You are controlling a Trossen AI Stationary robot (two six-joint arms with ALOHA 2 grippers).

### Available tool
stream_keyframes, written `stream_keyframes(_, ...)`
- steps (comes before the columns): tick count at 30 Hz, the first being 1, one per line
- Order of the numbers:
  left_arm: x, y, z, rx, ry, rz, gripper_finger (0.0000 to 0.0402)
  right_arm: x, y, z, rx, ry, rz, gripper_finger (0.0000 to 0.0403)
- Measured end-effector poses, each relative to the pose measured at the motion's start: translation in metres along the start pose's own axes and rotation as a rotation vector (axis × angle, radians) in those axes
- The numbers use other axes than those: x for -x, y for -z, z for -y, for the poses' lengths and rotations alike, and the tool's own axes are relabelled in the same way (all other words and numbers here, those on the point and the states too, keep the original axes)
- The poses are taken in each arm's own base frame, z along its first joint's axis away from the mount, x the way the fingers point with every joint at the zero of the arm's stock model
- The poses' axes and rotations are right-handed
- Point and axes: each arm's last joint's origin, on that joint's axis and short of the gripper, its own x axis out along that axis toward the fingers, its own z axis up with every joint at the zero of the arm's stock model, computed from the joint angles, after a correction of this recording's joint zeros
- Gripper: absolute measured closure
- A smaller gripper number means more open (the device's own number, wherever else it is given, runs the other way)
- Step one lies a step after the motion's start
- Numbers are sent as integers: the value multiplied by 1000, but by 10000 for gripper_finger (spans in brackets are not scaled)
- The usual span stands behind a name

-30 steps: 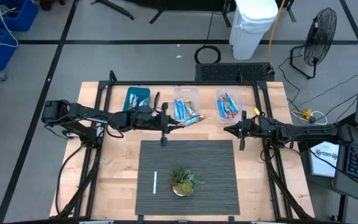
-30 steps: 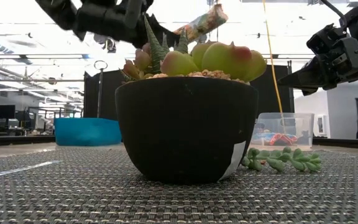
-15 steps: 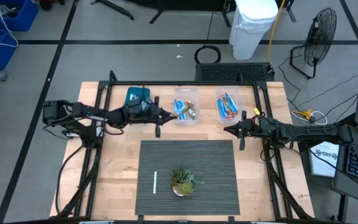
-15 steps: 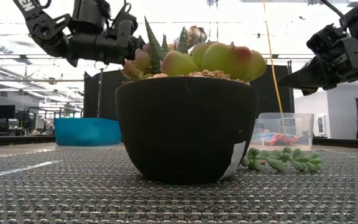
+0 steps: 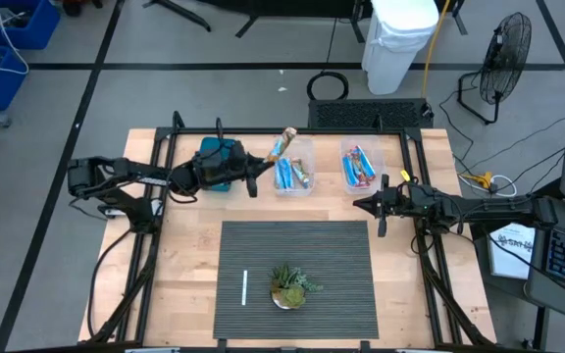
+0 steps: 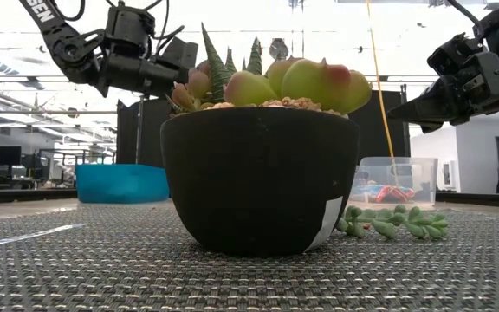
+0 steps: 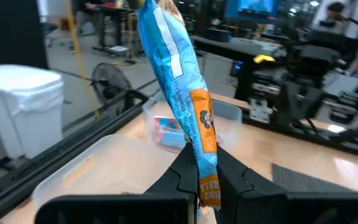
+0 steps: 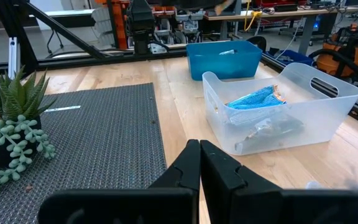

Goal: Pick and place Granola Bars by type
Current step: Put the yellow granola bar into the left transparent bin

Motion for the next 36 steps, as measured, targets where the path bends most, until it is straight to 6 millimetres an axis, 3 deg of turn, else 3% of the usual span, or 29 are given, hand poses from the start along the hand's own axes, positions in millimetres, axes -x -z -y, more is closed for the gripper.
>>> stream_keyframes(19,-6,16,-2,105,-98,-86,382,0,0,0,0,0,0,399)
stream_keyframes(27,-25,31,-5,130,-113,-143,382,0,0,0,0,0,-1,399)
stream_keyframes(36,-53,35,-5,135,-62,-171,382,0,0,0,0,0,-1,399)
